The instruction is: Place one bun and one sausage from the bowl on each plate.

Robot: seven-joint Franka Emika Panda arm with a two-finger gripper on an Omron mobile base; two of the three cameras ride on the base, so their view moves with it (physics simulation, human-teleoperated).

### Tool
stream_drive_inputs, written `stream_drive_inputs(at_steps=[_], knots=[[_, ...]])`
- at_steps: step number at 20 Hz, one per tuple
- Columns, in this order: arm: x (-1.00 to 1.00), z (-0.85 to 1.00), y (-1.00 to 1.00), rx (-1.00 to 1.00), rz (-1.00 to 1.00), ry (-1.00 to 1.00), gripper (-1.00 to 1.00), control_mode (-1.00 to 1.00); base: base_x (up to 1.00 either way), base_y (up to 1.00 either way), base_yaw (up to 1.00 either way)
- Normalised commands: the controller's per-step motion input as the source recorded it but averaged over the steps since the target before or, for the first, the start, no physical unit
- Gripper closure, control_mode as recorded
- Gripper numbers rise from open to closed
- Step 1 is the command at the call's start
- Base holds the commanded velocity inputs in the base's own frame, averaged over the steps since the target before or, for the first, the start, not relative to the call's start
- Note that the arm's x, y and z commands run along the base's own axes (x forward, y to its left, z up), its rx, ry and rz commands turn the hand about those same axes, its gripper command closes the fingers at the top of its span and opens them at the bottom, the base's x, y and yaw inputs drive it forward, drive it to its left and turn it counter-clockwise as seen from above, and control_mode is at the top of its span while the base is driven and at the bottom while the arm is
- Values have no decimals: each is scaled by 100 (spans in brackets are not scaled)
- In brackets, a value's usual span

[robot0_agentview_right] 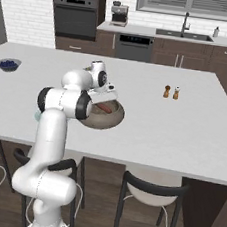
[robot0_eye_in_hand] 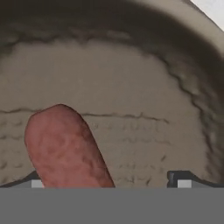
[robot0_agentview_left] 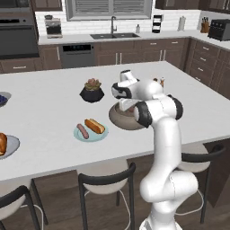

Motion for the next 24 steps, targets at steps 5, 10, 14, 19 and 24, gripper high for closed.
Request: stream_drive_inputs(at_steps=[5, 10, 14, 19, 24], knots=[[-13, -88, 0, 0, 0, 3, -100, -100, 0, 0, 0], [-50, -90, 0, 1, -4, 2, 100, -100, 0, 0, 0], [-82, -77, 0, 7, -5, 0, 100, -100, 0, 0, 0], [-87, 71, 9, 0, 1, -24, 100, -100, 0, 0, 0], [-53, 100, 23, -13, 0, -40, 100, -100, 0, 0, 0]])
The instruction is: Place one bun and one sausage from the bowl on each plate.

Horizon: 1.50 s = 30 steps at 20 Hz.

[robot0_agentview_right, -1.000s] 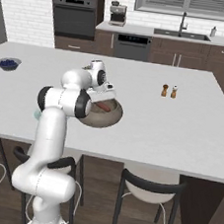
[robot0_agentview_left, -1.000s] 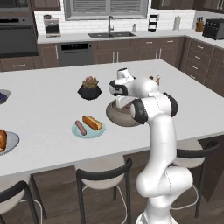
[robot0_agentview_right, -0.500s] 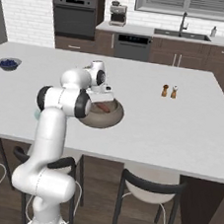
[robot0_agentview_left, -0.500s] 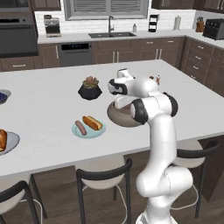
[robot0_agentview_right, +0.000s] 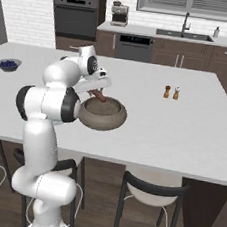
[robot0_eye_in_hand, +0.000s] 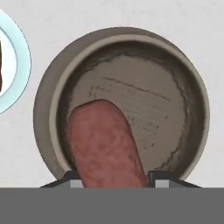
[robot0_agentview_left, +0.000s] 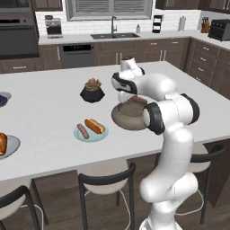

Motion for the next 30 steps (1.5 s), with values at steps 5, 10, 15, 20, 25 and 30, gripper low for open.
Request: stream_drive_inputs(at_steps=[5, 10, 15, 20, 25, 30], knots=[[-80, 100, 13, 0, -2, -20, 100, -100, 0, 0, 0], [4, 57, 3, 0, -3, 20, 100, -100, 0, 0, 0], [5, 15, 21, -2, 0, 15, 100, 100, 0, 39, 0], [0, 0, 0, 0, 0, 0, 100, 100, 0, 100, 0], [0, 0, 0, 0, 0, 0, 100, 100, 0, 100, 0], [0, 0, 0, 0, 0, 0, 100, 100, 0, 100, 0]])
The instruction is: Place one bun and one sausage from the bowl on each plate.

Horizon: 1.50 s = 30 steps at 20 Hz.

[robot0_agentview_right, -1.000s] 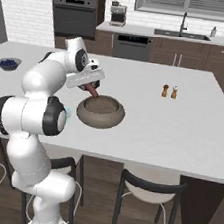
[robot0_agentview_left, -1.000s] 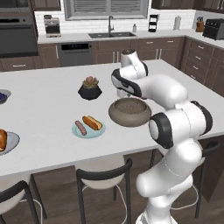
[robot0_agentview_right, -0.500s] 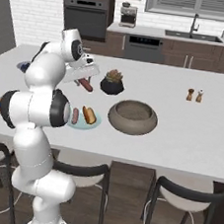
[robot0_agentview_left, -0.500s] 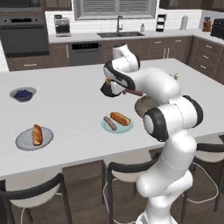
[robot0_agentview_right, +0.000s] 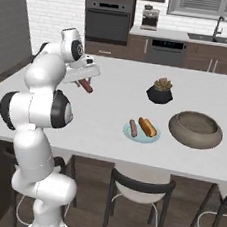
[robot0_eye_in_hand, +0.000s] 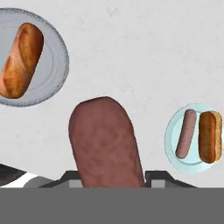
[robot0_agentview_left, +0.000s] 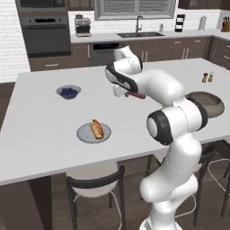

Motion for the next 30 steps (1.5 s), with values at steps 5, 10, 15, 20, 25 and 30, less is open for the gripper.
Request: stream_drive_inputs(at_steps=[5, 10, 15, 20, 25, 30], knots=[[0, 2, 35, 0, 0, 1, 100, -100, 0, 59, -1], [25, -27, 86, 2, -11, 3, 100, -100, 0, 0, 0], [17, -88, 64, 5, -33, 6, 100, -100, 0, 0, 0], [-18, -85, 15, 14, -47, -3, 100, -100, 0, 0, 0], [5, -56, -7, 3, -31, -12, 100, -100, 0, 0, 0], [27, -19, 0, -11, 0, 0, 100, -100, 0, 0, 0]])
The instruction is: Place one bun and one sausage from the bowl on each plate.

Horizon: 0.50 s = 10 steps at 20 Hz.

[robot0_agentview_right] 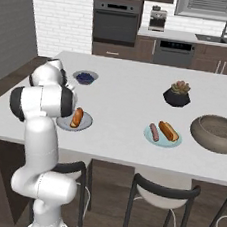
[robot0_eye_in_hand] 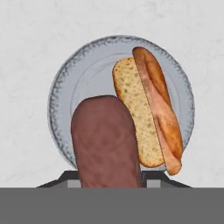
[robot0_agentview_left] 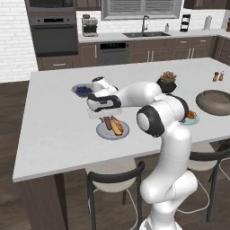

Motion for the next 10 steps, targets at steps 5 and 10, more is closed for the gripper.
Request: stream_drive_inputs(at_steps=[5, 10], knots=[[25, -41, 0, 0, 8, 0, 100, -100, 0, 0, 0], [3, -68, -2, 2, 13, 0, 100, -100, 0, 0, 0]])
